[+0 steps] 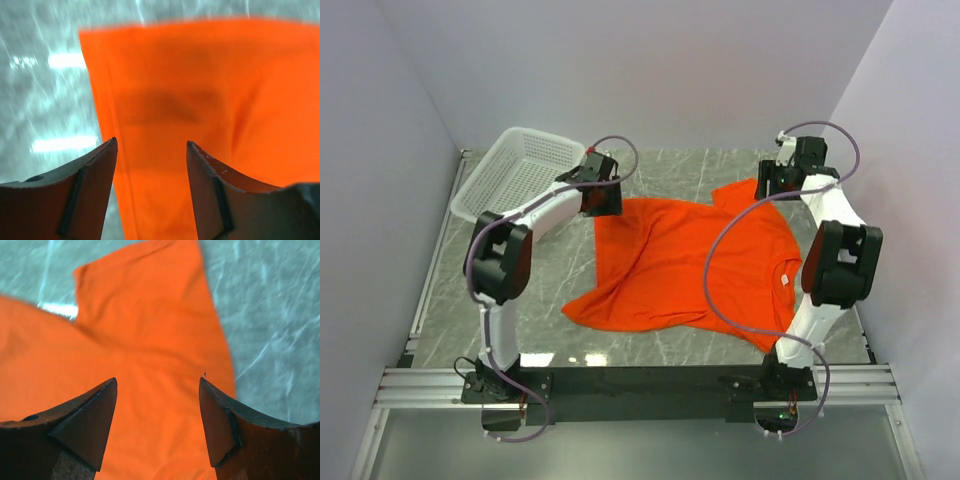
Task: Fold and stack the t-shirts
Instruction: Flatten the tshirt out
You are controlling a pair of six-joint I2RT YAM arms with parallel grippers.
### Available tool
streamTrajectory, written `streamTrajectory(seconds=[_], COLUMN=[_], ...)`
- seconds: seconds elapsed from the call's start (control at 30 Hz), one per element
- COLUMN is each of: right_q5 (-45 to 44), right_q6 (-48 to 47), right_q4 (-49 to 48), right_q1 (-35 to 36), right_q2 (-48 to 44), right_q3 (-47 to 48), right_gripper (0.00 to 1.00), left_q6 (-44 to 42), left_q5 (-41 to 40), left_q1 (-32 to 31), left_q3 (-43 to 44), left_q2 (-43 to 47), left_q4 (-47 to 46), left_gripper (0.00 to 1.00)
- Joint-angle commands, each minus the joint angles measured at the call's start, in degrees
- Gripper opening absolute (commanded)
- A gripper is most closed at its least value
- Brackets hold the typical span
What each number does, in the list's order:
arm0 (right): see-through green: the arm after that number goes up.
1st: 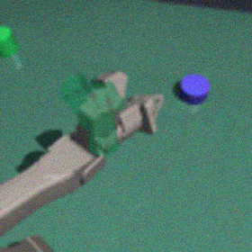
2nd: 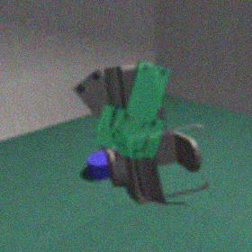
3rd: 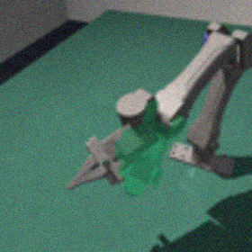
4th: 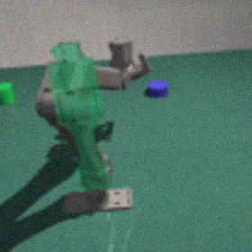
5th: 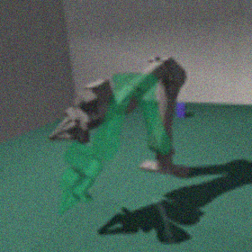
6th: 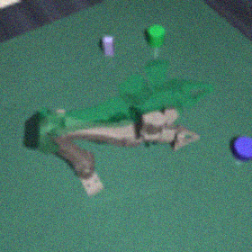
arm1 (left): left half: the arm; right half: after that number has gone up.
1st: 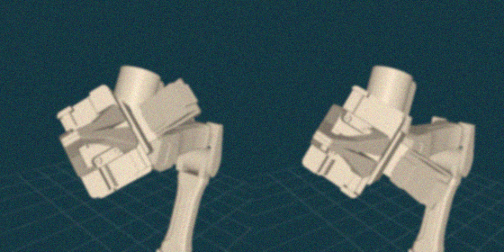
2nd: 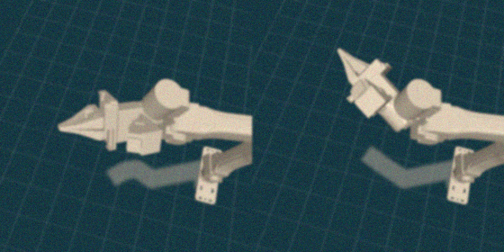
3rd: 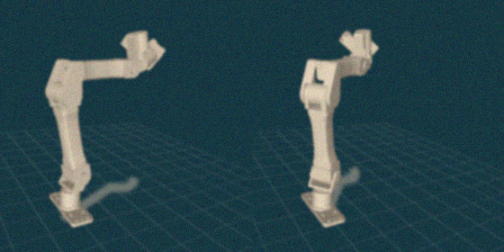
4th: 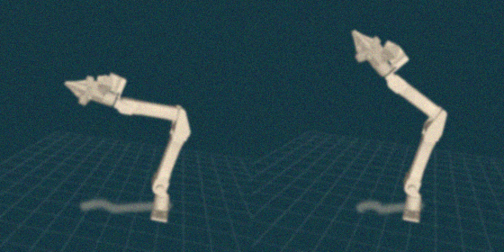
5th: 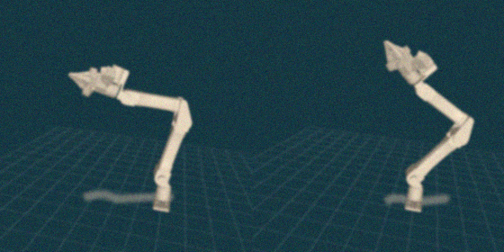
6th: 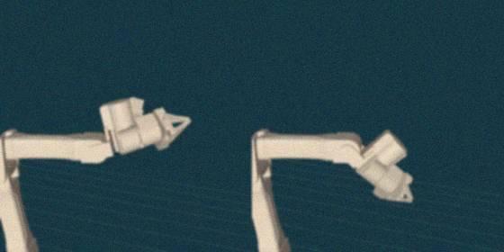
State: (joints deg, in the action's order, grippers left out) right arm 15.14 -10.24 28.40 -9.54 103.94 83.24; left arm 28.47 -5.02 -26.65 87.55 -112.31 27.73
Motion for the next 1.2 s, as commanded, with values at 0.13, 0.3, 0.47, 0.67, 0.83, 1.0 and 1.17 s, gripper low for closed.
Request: streamTrajectory(seconds=[0.13, 0.3, 0.47, 0.67, 0.83, 1.0, 1.17], right_q5=[-2.92, -0.56, 1.82, 3.15, 0.87, -3.88, -5.38], right_q6=[2.51, 2.33, 1.72, 1.28, 2.06, 4.35, 4.7], right_q4=[-1.77, -0.11, 1.21, 2.27, 3.59, 2.71, 2.36], right_q1=[-0.3, -0.48, -0.48, -0.48, -0.48, -0.48, -0.48], right_q2=[8.64, 13.12, 15.67, 18.83, 21.83, 23.24, 25.51], right_q3=[8.86, 13.42, 16.42, 19.67, 23.28, 24.86, 26.61], right_gripper=[0.73, 0.73, 0.73, 0.75, 0.75, 0.73, 0.71], left_q6=[-3.59, -4.21, -5.09, -5.53, -6.14, -5.71, -5.09], left_q5=[-7.99, -8.43, -10.36, -8.62, -4.39, -2.37, -1.49], left_q1=[1.34, 2.75, 3.54, 4.51, 4.59, 4.77, 5.38], left_q3=[13.69, 21.24, 21.97, 20.38, 21.87, 21.53, 20.47], left_q2=[-10.01, -16.0, -17.94, -18.29, -20.31, -20.58, -19.79], left_q4=[0.4, 3.12, 4.09, 3.65, 4.18, 3.92, 3.47], left_gripper=[0.59, 0.55, 0.53, 0.53, 0.51, 0.4, 0.2])
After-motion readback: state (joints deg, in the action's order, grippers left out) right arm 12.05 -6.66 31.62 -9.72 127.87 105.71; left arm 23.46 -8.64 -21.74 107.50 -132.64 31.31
